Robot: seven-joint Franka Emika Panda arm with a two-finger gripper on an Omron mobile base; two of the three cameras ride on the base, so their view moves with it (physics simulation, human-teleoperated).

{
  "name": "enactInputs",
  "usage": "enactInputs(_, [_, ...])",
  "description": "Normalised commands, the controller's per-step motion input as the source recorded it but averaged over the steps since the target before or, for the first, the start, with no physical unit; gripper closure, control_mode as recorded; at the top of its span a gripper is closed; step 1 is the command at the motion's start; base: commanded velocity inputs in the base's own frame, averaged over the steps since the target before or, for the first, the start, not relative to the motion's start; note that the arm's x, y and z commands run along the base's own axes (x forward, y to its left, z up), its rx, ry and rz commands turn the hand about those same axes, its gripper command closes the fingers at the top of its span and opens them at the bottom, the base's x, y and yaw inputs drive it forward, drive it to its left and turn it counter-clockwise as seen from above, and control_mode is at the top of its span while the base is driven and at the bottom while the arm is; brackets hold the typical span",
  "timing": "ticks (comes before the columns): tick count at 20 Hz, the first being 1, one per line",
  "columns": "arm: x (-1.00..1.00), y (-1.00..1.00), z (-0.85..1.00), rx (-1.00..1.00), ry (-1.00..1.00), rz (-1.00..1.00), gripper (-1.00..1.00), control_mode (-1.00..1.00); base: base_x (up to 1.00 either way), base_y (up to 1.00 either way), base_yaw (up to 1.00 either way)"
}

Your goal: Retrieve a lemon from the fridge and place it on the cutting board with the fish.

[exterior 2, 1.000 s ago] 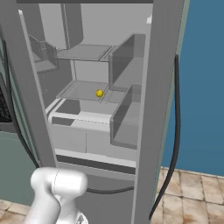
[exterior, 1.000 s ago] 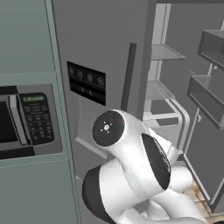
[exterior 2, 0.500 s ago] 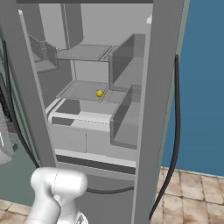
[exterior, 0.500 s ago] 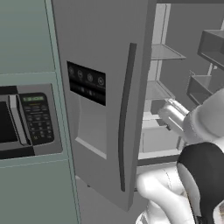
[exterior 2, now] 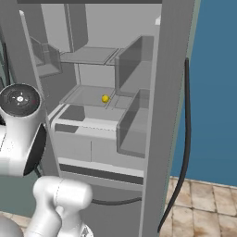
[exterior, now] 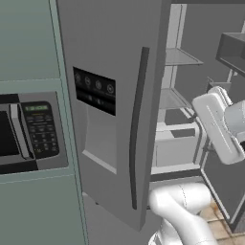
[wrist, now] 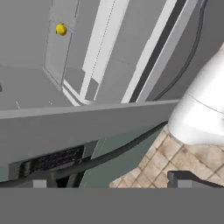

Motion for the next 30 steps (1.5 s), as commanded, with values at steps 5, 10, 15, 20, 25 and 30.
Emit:
enactInputs(5, [0.42, 0.06, -0.21, 0.10, 0.00, 0.01, -1.00, -1.00, 0.00, 0.00, 0.00])
enactInputs(10, [0.39, -0.11, -0.14, 0.00, 0.04, -0.08, -1.00, -1.00, 0.00, 0.00, 0.00])
enactInputs(15, [0.30, -0.06, -0.08, 0.00, 0.00, -0.07, -1.00, -1.00, 0.00, 0.00, 0.00])
enactInputs(20, [0.27, 0.04, -0.23, 0.05, 0.00, 0.02, -1.00, -1.00, 0.00, 0.00, 0.00])
enactInputs(25, [0.41, 0.00, -0.29, 0.01, 0.00, 0.00, -1.00, -1.00, 0.00, 0.00, 0.00])
enactInputs(30, [0.37, 0.09, -0.19, 0.00, 0.00, 0.00, -1.00, -1.00, 0.00, 0.00, 0.00])
